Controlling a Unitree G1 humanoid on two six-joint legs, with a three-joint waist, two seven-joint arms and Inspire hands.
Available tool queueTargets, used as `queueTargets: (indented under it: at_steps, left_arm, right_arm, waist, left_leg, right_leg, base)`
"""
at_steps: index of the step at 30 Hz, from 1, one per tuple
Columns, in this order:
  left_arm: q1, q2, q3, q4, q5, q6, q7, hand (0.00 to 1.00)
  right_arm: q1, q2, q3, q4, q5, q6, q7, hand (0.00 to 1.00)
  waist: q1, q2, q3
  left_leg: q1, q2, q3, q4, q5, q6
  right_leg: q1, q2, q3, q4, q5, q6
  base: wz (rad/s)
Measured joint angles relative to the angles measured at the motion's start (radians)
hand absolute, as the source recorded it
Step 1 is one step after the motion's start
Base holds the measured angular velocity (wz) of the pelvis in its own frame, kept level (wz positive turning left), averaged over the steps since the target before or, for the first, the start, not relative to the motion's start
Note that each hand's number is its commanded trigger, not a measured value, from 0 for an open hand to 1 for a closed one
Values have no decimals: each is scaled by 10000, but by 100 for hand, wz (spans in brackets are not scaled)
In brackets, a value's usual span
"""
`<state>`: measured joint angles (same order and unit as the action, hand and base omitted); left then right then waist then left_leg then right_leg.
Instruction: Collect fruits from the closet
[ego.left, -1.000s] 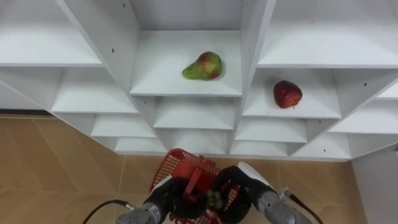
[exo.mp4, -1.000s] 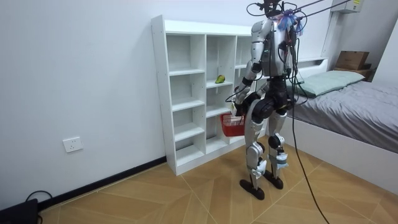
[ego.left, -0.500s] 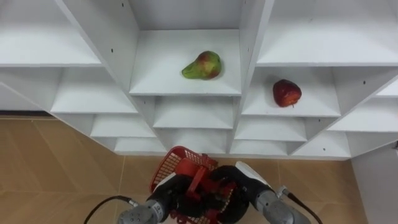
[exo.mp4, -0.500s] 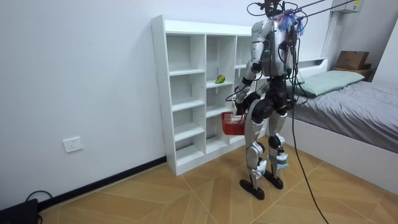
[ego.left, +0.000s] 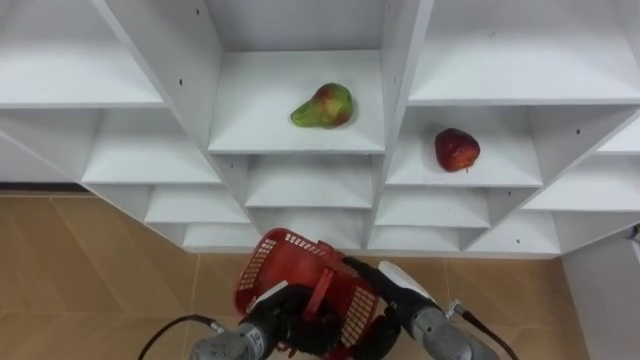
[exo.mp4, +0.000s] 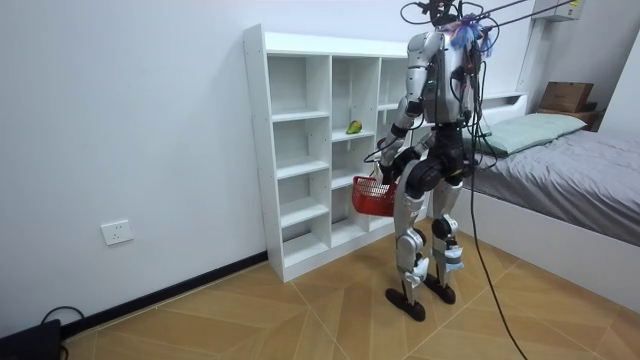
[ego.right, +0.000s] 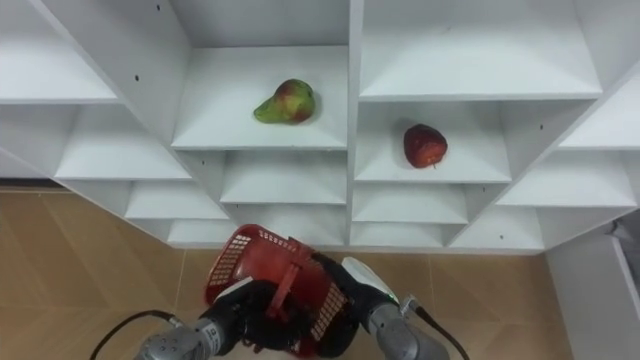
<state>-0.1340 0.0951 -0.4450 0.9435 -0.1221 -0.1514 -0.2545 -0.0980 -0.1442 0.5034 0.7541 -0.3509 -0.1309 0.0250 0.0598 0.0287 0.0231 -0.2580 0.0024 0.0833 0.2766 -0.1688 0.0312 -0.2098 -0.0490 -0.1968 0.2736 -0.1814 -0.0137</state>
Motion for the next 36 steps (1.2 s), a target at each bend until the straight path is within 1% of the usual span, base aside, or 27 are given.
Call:
queueTargets:
  at_steps: [6, 12, 15, 17, 18, 20, 22, 26, 30, 32, 34, 36]
  left_arm:
    - [17, 12, 8, -3, 62, 3, 52, 100]
    - [72, 67, 6, 34, 58, 2, 315, 100]
    - [140, 120, 36, 88, 52, 4, 481, 100]
    - [180, 133, 179, 89, 78, 4, 568, 100]
    - [202, 141, 217, 89, 79, 4, 599, 100]
    - [339, 172, 361, 97, 79, 3, 766, 100]
    - [446, 207, 525, 100, 79, 2, 805, 100]
    - [552, 421, 544, 99, 65, 2, 908, 100]
    - [697, 439, 860, 99, 78, 2, 1029, 100]
    - [703, 454, 972, 99, 79, 2, 1216, 100]
    - [710, 464, 1002, 70, 186, 2, 1285, 100]
    - [707, 473, 1078, 19, 366, 2, 1315, 100]
  right_arm:
    - [-3, -12, 15, 98, 4, 0, 5, 0]
    - [53, -81, 268, 185, -11, 0, 13, 0]
    - [165, -80, 270, 85, -4, 9, 30, 0]
    - [209, -93, 253, -168, -4, 18, 118, 0]
    - [216, -93, 248, -213, -4, 19, 126, 0]
    - [253, -123, 233, -313, -3, 19, 207, 0]
    - [304, -139, 223, -584, -16, 19, 276, 0]
    - [376, -222, 199, -1503, -30, 5, 430, 0]
    - [532, -340, 203, -2466, -30, 10, 441, 0]
    - [548, -491, 202, -3080, -29, -18, 410, 0]
    - [623, -563, 176, -3318, -25, -5, 399, 0]
    - [641, -614, 192, -3592, -12, -3, 410, 0]
  waist:
    - [7, 18, -14]
    - [2, -45, -20]
    - [2, -181, -63]
    - [3, -317, -68]
    - [3, -352, -69]
    - [1, -471, -105]
    - [5, -533, -138]
    - [-2, -581, -137]
    - [10, -707, -83]
    - [5, -779, -47]
    - [31, -820, -59]
    - [54, -836, -50]
  left_leg:
    - [14, 1, -20, -12, 2, 3]
    - [146, -7, -59, -19, 6, 0]
    - [247, -12, -42, -24, 6, -1]
    - [318, -27, -37, -12, 16, 5]
    - [364, -31, -33, -15, 17, 6]
    - [658, -84, -61, -83, 16, 6]
    - [848, -86, -147, -163, 16, 6]
    - [980, -149, -287, -204, 17, 6]
    - [1126, -150, -299, -249, 16, 6]
    - [1172, -151, -310, -237, 15, 7]
    - [1252, -148, -322, -240, 10, 8]
    - [1280, -148, -319, -244, 9, 8]
  right_leg:
    - [5, 4, 18, 3, 3, -5]
    - [142, -4, 27, -2, 0, -1]
    - [231, -11, 26, 7, -13, 4]
    - [318, -14, 36, -23, -18, 4]
    - [370, -12, 33, -42, -18, 4]
    - [759, 16, 13, -250, -8, 10]
    - [991, 23, -32, -352, -3, 20]
    - [1157, -9, -158, -367, -13, 36]
    - [1302, -21, -163, -369, -37, 66]
    - [1376, -24, -199, -390, -37, 66]
    - [1462, -22, -186, -402, -37, 67]
    - [1500, -11, -165, -421, -37, 66]
  base:
    - [0]
    - [1]
    - [0]
    - [0]
    - [0]
    - [6]
    - [10]
    - [9]
    - [1]
    - [3]
    - [0]
    - [0]
